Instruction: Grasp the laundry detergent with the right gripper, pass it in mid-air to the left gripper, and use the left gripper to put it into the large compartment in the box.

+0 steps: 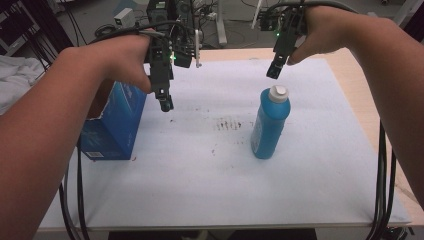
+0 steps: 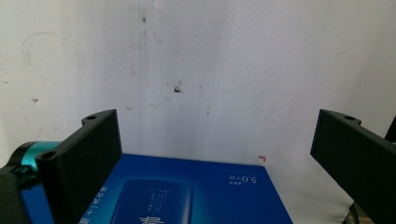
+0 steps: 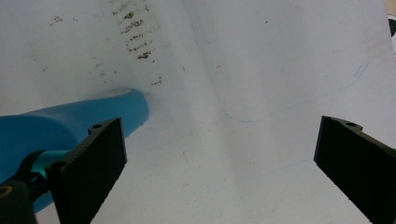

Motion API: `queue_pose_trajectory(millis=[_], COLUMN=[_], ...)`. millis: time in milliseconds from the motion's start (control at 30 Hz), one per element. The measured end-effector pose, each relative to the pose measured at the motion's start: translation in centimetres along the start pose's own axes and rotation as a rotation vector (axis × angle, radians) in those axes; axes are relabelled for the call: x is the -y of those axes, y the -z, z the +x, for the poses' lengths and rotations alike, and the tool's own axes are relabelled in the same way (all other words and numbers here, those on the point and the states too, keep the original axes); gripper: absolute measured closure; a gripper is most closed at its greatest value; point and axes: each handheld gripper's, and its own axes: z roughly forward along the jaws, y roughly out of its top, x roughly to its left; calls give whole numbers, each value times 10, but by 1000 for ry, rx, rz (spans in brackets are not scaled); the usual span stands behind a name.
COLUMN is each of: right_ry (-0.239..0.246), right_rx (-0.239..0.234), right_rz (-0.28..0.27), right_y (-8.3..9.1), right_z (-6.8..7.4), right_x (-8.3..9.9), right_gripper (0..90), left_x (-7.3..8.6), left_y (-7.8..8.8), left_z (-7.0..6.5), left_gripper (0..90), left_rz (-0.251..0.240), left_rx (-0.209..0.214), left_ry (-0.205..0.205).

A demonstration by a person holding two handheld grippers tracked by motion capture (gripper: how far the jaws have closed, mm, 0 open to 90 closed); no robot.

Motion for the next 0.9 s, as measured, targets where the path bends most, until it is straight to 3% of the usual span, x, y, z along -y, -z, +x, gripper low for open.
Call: queue_pose_trajectory(millis=[400, 600, 800, 900], right_ry=[0, -1, -10, -42], right_rx=[-1, 4, -1, -5], right_rz=[-29, -17, -42, -87], right_y=[6, 2, -1, -1], right_z=[4, 8, 5, 4], right_x=[0, -2, -3, 1], right_gripper=[16, 16, 16, 16], left_x=[-3, -4, -3, 0], left_y=[1, -2, -1, -2], left_z=[-1, -1, -1, -1], left_gripper=[18, 18, 18, 18], left_rz=[-16, -11, -12, -14], left_rx=[3, 4, 1, 0], left_ry=[-2, -10, -12, -9])
